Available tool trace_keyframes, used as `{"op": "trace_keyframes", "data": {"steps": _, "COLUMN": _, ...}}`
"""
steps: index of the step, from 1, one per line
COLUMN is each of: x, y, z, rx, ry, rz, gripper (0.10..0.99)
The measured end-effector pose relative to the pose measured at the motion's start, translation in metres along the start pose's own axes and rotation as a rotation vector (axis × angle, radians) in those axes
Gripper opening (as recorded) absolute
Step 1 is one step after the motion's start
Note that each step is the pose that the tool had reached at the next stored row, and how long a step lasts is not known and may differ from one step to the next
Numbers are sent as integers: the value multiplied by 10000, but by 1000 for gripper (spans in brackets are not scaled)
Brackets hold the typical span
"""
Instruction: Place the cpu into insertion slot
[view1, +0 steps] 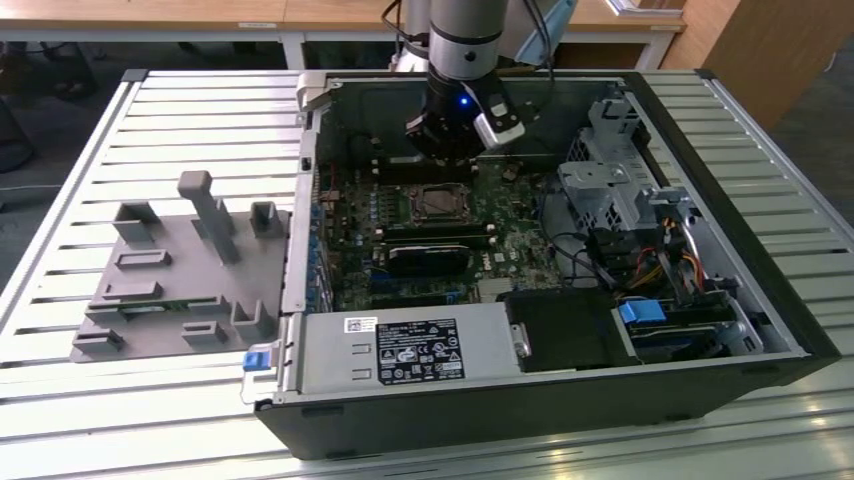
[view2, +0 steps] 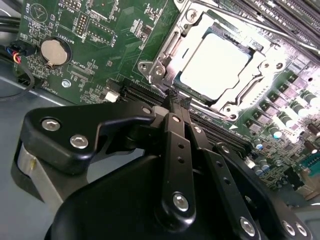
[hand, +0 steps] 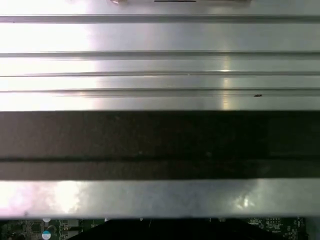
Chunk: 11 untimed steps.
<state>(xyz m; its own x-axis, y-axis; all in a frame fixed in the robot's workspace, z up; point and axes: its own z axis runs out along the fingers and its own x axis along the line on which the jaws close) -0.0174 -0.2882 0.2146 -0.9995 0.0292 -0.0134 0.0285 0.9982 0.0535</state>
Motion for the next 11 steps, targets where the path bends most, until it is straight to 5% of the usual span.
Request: {"op": "trace_keyframes", "data": {"steps": 11, "x": -16, "y": -30, "z": -1, "rx": -1, "ry": 0, "rz": 1, "gripper": 106}}
